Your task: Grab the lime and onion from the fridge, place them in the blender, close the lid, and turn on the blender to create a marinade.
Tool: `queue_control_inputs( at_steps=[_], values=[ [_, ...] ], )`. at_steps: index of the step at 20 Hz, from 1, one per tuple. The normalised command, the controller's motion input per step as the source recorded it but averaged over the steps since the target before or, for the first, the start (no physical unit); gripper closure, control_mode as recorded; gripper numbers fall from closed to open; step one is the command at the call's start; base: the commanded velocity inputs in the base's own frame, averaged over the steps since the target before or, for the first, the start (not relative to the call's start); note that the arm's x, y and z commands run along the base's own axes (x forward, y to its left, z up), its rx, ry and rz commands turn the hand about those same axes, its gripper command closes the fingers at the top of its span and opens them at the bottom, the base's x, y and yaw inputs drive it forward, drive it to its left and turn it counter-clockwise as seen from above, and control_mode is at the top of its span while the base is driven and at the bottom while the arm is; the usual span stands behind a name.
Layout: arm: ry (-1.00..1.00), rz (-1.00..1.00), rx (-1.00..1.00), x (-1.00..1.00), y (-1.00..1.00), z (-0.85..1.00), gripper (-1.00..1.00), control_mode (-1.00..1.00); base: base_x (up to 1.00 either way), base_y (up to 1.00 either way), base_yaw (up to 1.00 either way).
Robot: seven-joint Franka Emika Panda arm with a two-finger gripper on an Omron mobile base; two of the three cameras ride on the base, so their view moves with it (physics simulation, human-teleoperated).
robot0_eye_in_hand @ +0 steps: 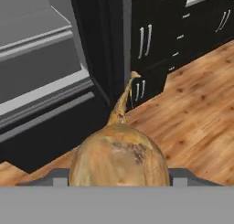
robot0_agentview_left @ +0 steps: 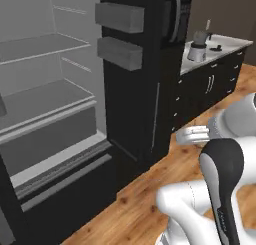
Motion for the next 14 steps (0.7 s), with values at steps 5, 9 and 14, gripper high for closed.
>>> queue_control_inputs(
  at_steps=[5,9,14],
  values=[
    [0.0,0.0,0.0,0.0,0.0,0.0,1.0,1.0,-0.09,-0.08,-0.8],
    [0.0,0.0,0.0,0.0,0.0,0.0,1.0,1.0,0.72,0.23,-0.49],
    [0.0,0.0,0.0,0.0,0.0,0.0,1.0,1.0,0.98,0.29,-0.3]
  ],
)
